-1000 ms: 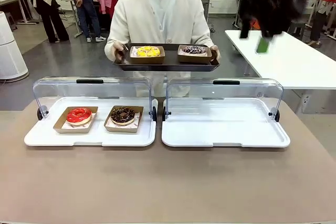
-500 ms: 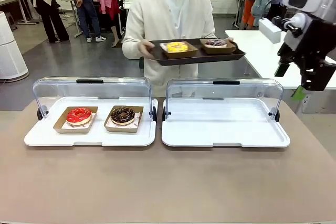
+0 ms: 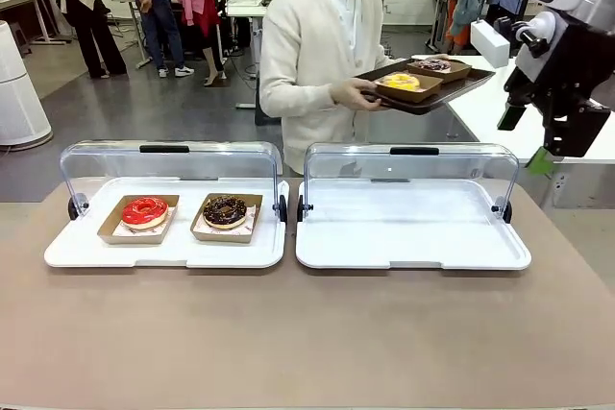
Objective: Provide the desired donut to the person.
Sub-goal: Place the picked Paper togo box onto the Handle tray extended by the person.
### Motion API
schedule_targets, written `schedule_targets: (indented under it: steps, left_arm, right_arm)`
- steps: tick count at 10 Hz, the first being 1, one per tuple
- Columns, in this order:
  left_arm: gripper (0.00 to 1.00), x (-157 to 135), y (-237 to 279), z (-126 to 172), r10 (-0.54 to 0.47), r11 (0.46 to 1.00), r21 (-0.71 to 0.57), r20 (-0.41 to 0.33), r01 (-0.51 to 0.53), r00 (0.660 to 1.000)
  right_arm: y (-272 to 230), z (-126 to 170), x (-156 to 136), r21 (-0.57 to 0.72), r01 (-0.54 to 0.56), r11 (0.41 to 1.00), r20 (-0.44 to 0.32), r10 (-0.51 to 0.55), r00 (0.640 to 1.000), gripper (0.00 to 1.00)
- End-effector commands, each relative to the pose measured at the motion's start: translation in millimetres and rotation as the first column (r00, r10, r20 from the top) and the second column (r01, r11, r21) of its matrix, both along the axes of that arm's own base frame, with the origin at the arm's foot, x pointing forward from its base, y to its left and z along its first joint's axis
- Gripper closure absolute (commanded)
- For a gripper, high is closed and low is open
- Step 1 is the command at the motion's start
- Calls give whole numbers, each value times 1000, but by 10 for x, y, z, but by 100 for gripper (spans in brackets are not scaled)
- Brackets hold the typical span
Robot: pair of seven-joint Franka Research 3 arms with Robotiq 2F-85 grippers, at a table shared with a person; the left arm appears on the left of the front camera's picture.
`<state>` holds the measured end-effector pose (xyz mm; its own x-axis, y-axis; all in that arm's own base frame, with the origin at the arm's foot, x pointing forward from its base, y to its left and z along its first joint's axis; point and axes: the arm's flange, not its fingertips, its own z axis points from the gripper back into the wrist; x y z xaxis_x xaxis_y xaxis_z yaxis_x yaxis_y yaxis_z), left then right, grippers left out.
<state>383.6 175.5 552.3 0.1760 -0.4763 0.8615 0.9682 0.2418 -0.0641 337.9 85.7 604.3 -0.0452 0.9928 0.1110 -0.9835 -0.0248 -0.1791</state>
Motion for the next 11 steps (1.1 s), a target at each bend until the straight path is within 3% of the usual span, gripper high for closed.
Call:
schedule_targets:
  steps: [1,11]
  left_arm:
    - [0,-17,7,10,-7,1000,-4,11,7,1000]
    - [0,-17,7,10,-7,1000,-4,11,7,1000]
  right_arm:
    - [-52,-17,-30,-6,-3,1000,-3,3,1000,0]
    - [-52,-17,-30,-6,-3,1000,-3,3,1000,0]
